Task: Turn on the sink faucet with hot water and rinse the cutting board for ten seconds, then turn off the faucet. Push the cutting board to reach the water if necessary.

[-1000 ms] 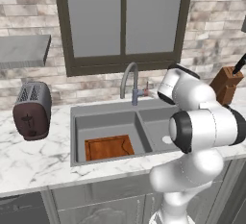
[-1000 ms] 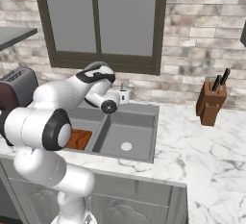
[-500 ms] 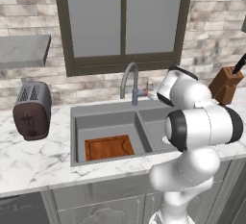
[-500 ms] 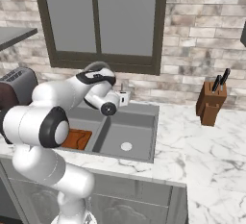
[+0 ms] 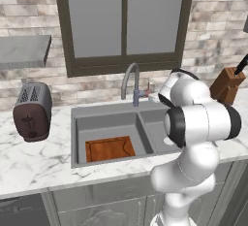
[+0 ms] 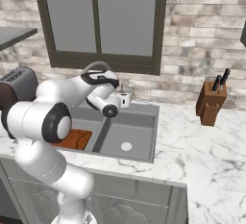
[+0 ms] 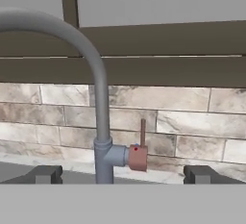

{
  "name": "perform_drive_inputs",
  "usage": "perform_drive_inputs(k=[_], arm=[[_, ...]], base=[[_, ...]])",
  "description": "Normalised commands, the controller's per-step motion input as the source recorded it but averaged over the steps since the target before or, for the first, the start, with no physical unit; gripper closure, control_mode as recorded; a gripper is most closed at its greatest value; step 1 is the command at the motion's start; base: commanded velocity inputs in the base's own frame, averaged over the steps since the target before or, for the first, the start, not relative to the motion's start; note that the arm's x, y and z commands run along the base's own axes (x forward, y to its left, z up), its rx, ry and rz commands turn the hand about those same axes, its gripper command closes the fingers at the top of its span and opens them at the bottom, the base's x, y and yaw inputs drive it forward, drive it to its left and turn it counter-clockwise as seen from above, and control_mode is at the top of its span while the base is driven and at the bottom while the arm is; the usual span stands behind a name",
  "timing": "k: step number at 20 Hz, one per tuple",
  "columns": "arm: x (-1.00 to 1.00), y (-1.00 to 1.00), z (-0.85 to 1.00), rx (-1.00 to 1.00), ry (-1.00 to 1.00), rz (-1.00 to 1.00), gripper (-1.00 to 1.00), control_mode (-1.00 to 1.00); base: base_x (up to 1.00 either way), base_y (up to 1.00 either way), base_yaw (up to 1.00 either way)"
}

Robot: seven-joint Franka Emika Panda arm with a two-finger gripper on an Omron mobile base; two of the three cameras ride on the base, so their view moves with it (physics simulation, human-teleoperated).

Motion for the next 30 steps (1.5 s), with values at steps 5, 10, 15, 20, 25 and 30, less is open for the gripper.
perform_drive_inputs(k=[5,10,15,20,25,30], arm=[[0.11,-0.05,-0.05,0.01,0.0,0.0,-1.0,-1.0],[0.24,-0.13,-0.02,0.0,0.0,0.0,-1.0,-1.0],[0.24,-0.11,-0.03,0.0,0.0,0.0,-1.0,-1.0],[0.18,-0.02,-0.08,0.0,0.0,0.0,-1.0,-1.0],[0.19,-0.03,-0.12,0.0,0.0,0.0,-1.0,-1.0],[0.17,-0.04,-0.11,0.0,0.0,0.0,-1.0,-1.0]], base=[[0.0,0.0,0.0],[0.0,0.0,0.0],[0.0,0.0,0.0],[0.0,0.0,0.0],[0.0,0.0,0.0],[0.0,0.0,0.0]])
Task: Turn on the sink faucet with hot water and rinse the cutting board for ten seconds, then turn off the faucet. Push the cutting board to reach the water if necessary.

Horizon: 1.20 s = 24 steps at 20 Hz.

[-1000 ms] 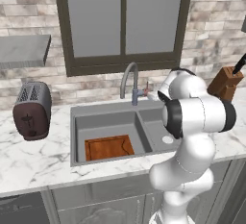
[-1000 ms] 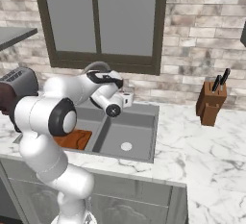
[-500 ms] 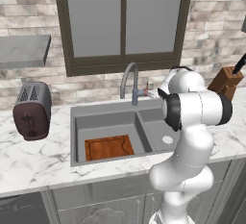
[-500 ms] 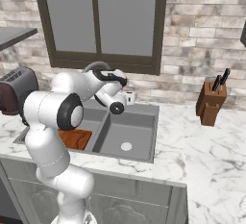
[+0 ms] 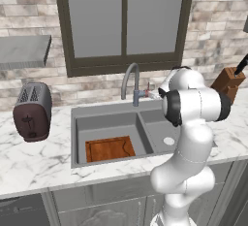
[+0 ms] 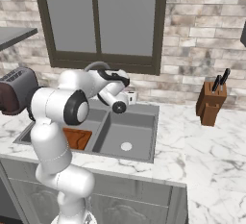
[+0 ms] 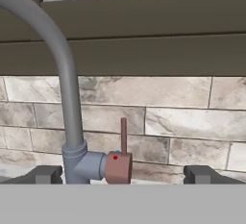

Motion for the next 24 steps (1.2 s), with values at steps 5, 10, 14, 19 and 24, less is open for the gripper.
perform_drive_inputs(k=[5,10,14,19,24], arm=[[0.11,-0.04,-0.07,0.01,0.0,0.0,-1.0,-1.0],[0.21,0.0,-0.05,0.0,0.0,0.0,-1.0,-1.0],[0.24,0.0,-0.05,0.0,0.0,0.0,-1.0,-1.0],[0.22,0.0,-0.06,0.0,0.0,0.0,-1.0,-1.0],[0.26,0.0,-0.06,0.0,0.0,0.0,-1.0,-1.0]], base=[[0.0,0.0,0.0],[0.0,0.0,0.0],[0.0,0.0,0.0],[0.0,0.0,0.0],[0.0,0.0,0.0]])
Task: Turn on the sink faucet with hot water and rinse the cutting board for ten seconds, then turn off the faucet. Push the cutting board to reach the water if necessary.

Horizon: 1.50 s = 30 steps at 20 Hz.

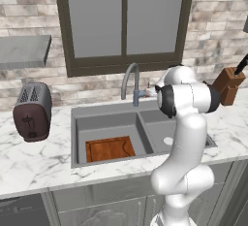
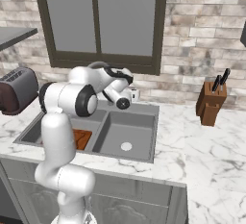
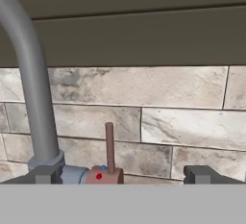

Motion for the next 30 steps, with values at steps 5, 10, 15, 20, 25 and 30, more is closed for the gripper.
perform_drive_inputs(k=[5,10,15,20,25,30], arm=[[0.2,0.0,-0.05,0.0,0.0,0.0,-1.0,-1.0],[0.09,0.0,-0.02,0.0,0.0,0.0,-1.0,-1.0],[0.11,0.0,0.0,0.0,0.0,-0.03,-1.0,-1.0],[0.14,0.0,0.0,0.0,0.0,-0.05,-1.0,-1.0],[0.1,0.0,0.0,0.0,0.0,-0.03,-1.0,-1.0],[0.1,0.0,0.0,0.0,0.0,0.0,-1.0,-1.0]], base=[[0.0,0.0,0.0],[0.0,0.0,0.0],[0.0,0.0,0.0],[0.0,0.0,0.0],[0.0,0.0,0.0],[0.0,0.0,0.0]])
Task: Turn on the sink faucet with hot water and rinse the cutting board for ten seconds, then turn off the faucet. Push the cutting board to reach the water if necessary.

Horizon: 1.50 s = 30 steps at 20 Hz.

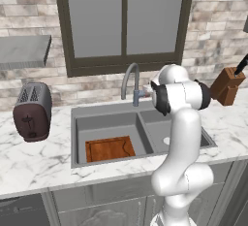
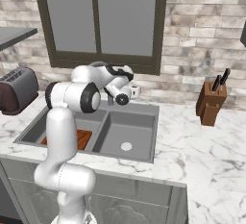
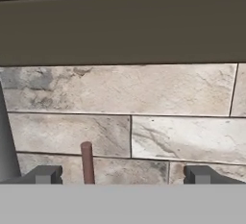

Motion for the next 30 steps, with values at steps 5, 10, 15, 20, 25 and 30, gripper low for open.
perform_drive_inputs(k=[5,10,15,20,25,30], arm=[[0.13,0.0,0.0,0.0,0.0,0.0,-1.0,-1.0],[0.14,0.0,-0.03,0.0,0.0,0.0,-1.0,-1.0],[0.12,0.0,-0.04,0.0,0.0,0.0,-1.0,-1.0],[0.09,0.0,-0.02,0.0,0.0,0.0,-1.0,-1.0],[0.08,0.0,-0.04,0.0,0.0,0.0,-1.0,-1.0],[0.05,0.0,-0.01,0.0,0.0,0.0,-1.0,-1.0]], base=[[0.0,0.0,0.0],[0.0,0.0,0.0],[0.0,0.0,0.0],[0.0,0.0,0.0],[0.0,0.0,0.0],[0.0,0.0,0.0]])
